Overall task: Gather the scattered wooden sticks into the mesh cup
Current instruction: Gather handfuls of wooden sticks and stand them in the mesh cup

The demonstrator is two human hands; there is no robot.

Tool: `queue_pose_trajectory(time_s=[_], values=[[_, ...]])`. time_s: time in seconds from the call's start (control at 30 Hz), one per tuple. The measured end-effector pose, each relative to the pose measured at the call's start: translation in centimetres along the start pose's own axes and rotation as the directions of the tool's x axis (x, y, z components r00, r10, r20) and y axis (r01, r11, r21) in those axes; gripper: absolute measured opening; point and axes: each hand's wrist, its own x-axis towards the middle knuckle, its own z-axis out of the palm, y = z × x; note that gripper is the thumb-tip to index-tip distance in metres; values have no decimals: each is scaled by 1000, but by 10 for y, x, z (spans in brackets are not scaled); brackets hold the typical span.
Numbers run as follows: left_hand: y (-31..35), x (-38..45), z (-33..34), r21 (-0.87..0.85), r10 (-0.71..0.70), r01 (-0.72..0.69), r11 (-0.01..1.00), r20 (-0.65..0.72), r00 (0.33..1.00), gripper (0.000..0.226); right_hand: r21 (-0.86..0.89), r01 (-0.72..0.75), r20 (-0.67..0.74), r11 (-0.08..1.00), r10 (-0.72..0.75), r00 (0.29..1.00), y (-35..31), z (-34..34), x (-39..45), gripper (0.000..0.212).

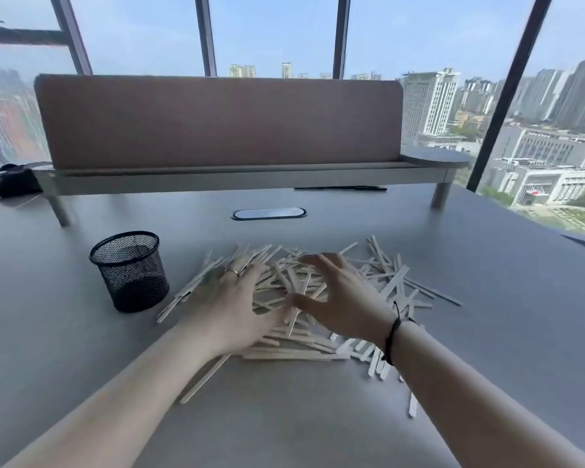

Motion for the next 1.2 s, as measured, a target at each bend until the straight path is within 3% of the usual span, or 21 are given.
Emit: queue_pose_trajectory(time_s=[0.13,0.27,0.5,0.73,0.97,1.2], values=[[-9,-18,6,100,-84,64,993,206,975,123,-143,-17,32,990,21,999,10,4,-15,88],[-16,-22,11,100,-64,37,994,283,957,134,-150,-9,89,989,23,996,16,4,-16,99],[-19,-7,19,-46,76,-70,996,165,983,113,-210,139,205,968,-95,974,21,13,7,94],[-24,6,30,-114,173,-166,979,46,984,98,-184,195,177,963,-162,971,27,20,16,96],[-22,6,26,-99,206,-203,974,28,978,100,-203,198,224,959,-151,963,24,15,14,96],[-22,4,27,15,287,-287,958,3,958,86,-231,174,190,957,-131,973,18,19,16,80]])
